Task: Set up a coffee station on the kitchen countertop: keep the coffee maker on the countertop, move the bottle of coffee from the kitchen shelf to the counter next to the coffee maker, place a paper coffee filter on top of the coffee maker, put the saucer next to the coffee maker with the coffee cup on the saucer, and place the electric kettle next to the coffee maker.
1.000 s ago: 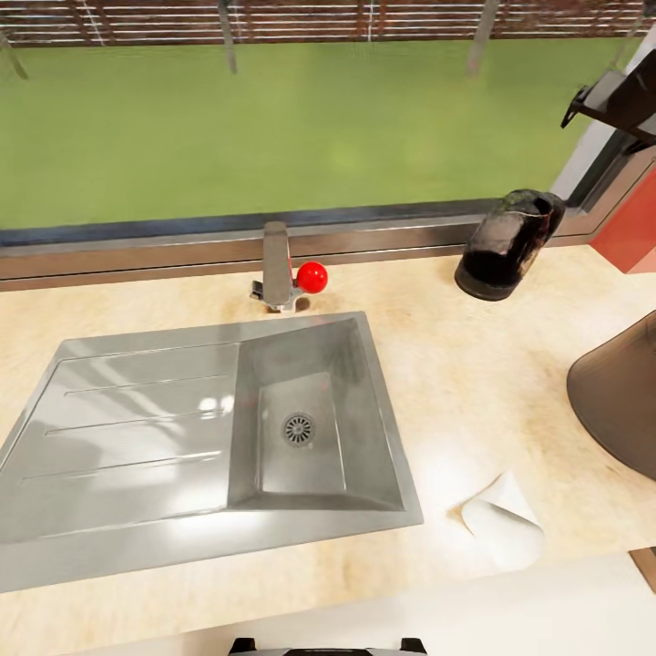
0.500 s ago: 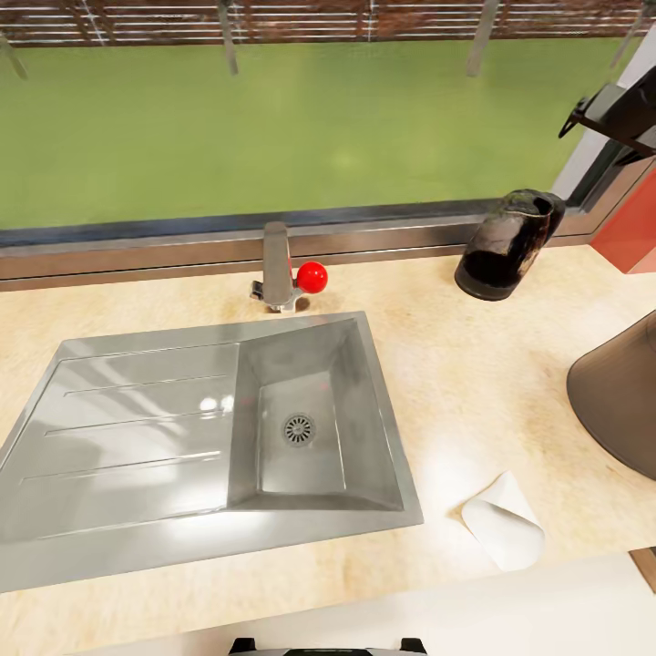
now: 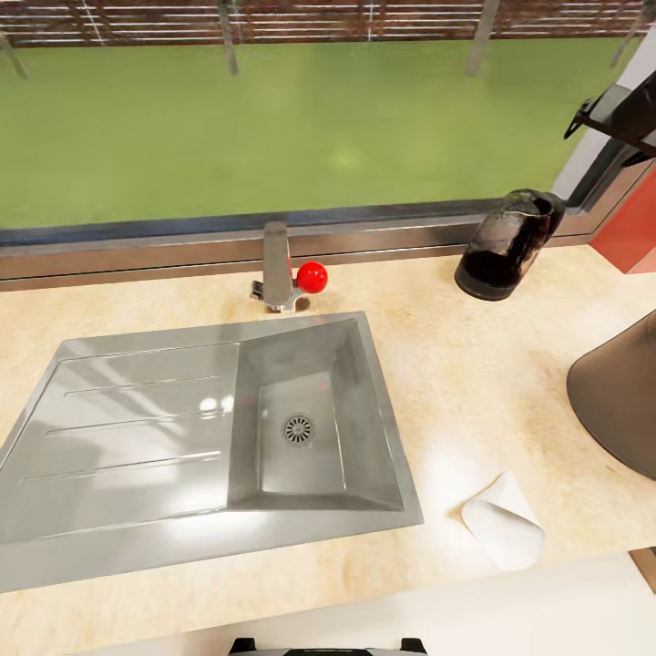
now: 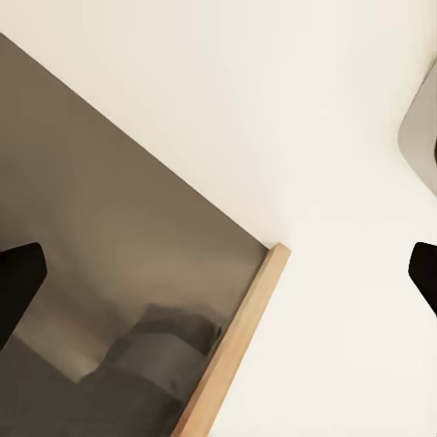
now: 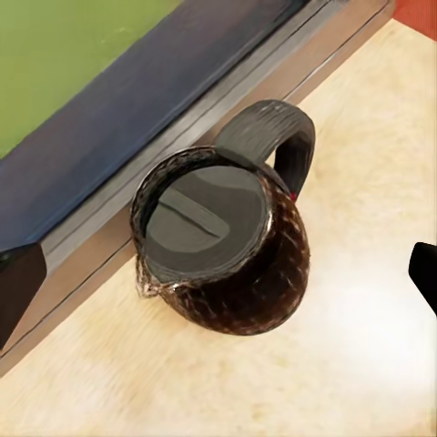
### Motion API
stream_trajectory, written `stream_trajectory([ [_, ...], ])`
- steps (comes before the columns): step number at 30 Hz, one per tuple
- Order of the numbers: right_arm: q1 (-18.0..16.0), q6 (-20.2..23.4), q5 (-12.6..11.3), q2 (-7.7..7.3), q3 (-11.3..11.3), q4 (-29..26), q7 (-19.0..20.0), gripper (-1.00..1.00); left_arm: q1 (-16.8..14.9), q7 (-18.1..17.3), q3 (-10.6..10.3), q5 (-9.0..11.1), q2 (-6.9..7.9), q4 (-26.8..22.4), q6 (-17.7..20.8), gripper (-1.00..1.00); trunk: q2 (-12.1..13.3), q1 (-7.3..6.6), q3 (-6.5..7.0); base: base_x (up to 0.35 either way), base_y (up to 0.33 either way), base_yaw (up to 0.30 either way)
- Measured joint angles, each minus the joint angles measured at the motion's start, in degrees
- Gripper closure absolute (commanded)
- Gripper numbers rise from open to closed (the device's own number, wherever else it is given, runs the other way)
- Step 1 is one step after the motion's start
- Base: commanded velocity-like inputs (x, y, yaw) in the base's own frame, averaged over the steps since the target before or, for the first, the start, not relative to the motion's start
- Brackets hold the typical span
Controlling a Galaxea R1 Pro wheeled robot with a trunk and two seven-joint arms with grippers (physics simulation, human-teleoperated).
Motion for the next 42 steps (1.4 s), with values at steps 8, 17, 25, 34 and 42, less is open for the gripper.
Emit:
stream_trajectory([
  [8, 0.0, -2.2, 0.0, 0.06, -0.1, 0.1, -1.4, -1.00, 0.0, 0.0, 0.0, 0.0, -0.08, 0.0, 0.0, -1.00, 0.0, 0.00, 0.00, 0.000, 0.000, 0.000],
  [17, 0.0, -5.8, -1.0, 0.50, -0.7, 0.8, -6.3, -1.00, 0.0, 0.0, 0.0, 0.0, -0.23, 0.0, 0.0, -1.00, 0.0, 0.00, 0.00, 0.000, 0.000, 0.000],
  [25, -0.1, -5.7, -1.1, 0.33, -0.8, 1.8, -5.9, -1.00, 0.0, 0.0, 0.1, 0.0, -0.21, 0.0, -0.1, -1.00, 0.0, -0.01, 0.00, 0.036, -0.045, 0.000],
  [34, -0.1, -5.0, -0.9, 0.60, -0.7, 2.9, -4.6, -1.00, 0.0, 0.1, 0.1, 0.1, -0.23, 0.0, 0.0, -1.00, 0.0, -0.01, 0.00, 0.118, -0.149, 0.000],
  [42, -0.1, -4.6, -0.4, 0.56, -0.7, 4.5, -3.9, -1.00, 0.0, 0.1, 0.1, 0.1, -0.18, 0.0, -0.1, -1.00, 0.0, 0.00, 0.00, 0.015, -0.019, 0.000],
])
